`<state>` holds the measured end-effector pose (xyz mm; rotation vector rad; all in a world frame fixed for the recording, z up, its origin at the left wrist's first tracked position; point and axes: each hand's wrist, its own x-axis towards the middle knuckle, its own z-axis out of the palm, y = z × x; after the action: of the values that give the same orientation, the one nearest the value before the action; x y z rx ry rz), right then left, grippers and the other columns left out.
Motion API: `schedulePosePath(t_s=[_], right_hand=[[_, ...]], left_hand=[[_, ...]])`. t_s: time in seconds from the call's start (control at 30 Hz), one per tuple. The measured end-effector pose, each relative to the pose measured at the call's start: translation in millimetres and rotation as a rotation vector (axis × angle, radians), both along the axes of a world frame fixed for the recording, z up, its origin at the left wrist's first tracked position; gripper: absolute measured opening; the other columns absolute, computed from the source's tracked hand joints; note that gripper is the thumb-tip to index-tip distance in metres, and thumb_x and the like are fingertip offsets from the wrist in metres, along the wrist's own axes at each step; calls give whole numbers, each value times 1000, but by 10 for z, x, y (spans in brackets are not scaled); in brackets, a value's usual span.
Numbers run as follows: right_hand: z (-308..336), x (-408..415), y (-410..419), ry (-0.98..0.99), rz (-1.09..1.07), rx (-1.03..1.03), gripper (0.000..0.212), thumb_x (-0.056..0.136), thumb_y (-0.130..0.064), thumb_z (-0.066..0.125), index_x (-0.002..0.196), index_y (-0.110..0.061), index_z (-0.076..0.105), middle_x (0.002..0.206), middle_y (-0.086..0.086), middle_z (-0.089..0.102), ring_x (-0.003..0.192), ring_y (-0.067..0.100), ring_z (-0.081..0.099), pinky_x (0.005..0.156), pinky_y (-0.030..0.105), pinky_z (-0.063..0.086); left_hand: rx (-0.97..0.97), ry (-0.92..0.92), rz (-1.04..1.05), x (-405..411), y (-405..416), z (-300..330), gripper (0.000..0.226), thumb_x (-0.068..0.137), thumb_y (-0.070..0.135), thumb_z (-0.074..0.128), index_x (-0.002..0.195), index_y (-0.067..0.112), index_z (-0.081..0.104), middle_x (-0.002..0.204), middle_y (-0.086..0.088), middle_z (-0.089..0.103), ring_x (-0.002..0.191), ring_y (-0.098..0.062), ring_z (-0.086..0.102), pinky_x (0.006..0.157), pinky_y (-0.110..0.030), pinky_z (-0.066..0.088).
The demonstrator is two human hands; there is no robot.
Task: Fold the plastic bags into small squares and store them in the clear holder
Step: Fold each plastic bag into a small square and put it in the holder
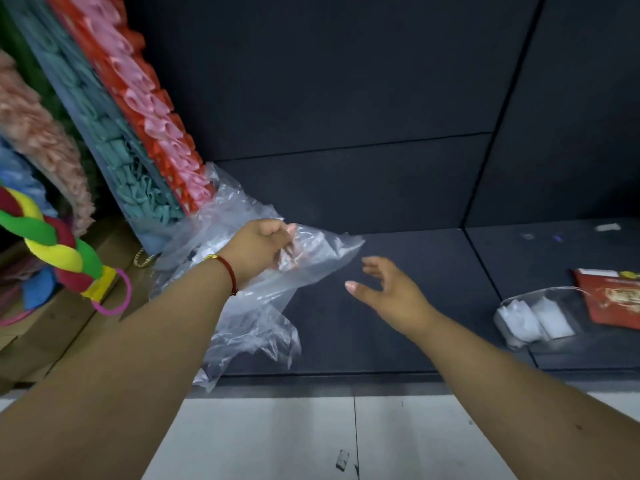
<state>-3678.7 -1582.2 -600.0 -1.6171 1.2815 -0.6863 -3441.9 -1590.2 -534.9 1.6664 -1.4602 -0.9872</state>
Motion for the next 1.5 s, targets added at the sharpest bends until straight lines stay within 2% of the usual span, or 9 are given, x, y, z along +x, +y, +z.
schedulePosePath(t_s=[0.13,0.23,0.4,0.67,0.87,0.97,1.07,1.2,1.5], right_hand=[[711,-237,72,-24,13,-97,75,78,-50,75,140,-23,43,133,-16,35,130,4,32,105,26,32],[1133,-493,211,-35,217,70,69,65,-62,77,108,-8,68,110,-2,68,106,15,64,97,30,46],[1494,-824,547,-254,225,128,27,61,-28,80,70,-6,65,66,5,64,61,13,61,65,22,51],[1917,-1103,982,-629,-61,164,16,87,-12,67,72,-7,65,61,6,61,47,11,53,44,20,46],[1895,-1146,1198,-615,-215,151,10,88,-12,69,83,-4,64,60,4,63,42,7,55,40,18,44],[1805,-1161,1220,-538,-327,84,13,87,-15,71,88,-4,64,64,4,64,45,8,57,45,20,47],[1704,-1217,1173,-481,-403,-31,35,84,-15,75,114,-14,56,84,11,69,62,16,62,63,31,53],[1664,-1265,1166,-467,-264,-91,37,90,-12,68,121,-26,56,69,6,69,65,20,63,72,34,53],[1633,-1253,1140,-174,-135,-149,30,80,-5,77,98,-28,74,91,-2,71,81,6,64,77,18,50]], left_hand=[[28,116,-257,-364,280,494,35,95,36,57,68,15,64,84,-21,72,67,-30,49,65,-37,39],[13,128,-366,-588,512,813,34,90,40,61,71,12,59,67,0,68,55,-20,47,55,-31,38],[-94,62,-372,-813,848,1205,34,95,32,51,68,15,62,61,-3,58,54,-11,49,57,-18,44],[92,841,61,-795,1451,1488,71,95,67,31,98,11,74,99,-15,74,79,-31,74,58,-41,60],[12,656,116,-1006,1762,1193,99,65,35,88,149,18,38,133,-8,60,106,-20,68,80,-31,57],[-152,593,162,-1109,1851,1132,101,82,-6,69,153,40,13,89,-4,69,77,-13,67,64,-19,54],[-254,517,173,-1079,1873,1036,77,84,-5,68,142,37,42,60,0,57,66,-16,53,68,-26,51],[-284,422,201,-1015,1871,953,29,82,0,71,107,16,72,82,-2,73,75,-12,64,73,-18,55],[-305,239,213,-873,1825,857,37,77,-6,76,102,20,73,96,0,74,82,-3,67,74,-12,53]])
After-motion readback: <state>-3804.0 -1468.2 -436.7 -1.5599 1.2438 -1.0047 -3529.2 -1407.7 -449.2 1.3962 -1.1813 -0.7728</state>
